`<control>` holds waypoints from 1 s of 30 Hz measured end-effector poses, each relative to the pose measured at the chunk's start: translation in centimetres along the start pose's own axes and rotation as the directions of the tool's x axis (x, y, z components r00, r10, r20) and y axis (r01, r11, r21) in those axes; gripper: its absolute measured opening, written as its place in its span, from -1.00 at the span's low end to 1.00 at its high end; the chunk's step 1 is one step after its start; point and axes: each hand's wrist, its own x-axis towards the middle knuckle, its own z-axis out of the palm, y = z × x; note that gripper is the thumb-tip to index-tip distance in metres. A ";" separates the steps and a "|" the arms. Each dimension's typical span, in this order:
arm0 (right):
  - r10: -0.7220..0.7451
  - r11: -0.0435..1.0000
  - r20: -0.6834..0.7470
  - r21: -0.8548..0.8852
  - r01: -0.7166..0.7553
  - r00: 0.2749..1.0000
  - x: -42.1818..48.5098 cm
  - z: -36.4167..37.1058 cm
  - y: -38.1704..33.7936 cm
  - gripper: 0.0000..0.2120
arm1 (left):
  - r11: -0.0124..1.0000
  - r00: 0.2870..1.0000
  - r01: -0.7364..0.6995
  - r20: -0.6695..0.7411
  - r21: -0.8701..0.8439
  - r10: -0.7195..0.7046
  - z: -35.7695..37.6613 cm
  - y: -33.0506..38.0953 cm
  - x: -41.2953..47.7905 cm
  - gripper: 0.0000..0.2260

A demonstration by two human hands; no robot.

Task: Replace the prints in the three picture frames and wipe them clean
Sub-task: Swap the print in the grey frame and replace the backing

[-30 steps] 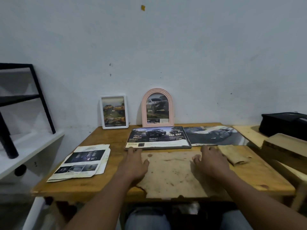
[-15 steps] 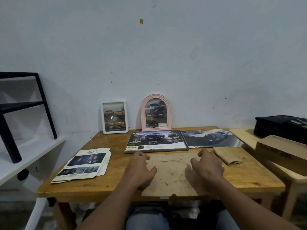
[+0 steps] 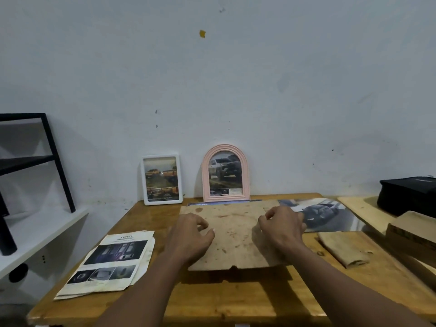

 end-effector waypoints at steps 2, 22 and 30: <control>0.021 1.000 0.013 -0.011 -0.020 1.000 1.5 1.4 -0.3 -0.81 | 1.000 1.000 0.010 0.017 -0.004 -0.010 0.2 -0.3 1.8 -0.70; 0.038 0.994 0.138 -0.110 -0.023 0.990 11.2 10.7 2.0 -0.85 | 0.999 0.990 0.041 0.138 -0.028 -0.037 7.0 -5.6 12.9 -0.59; -0.028 0.992 0.144 -0.115 0.045 0.989 11.1 11.0 1.5 -0.84 | 0.975 0.977 0.195 0.109 -0.104 -0.183 7.4 -6.7 12.9 -0.60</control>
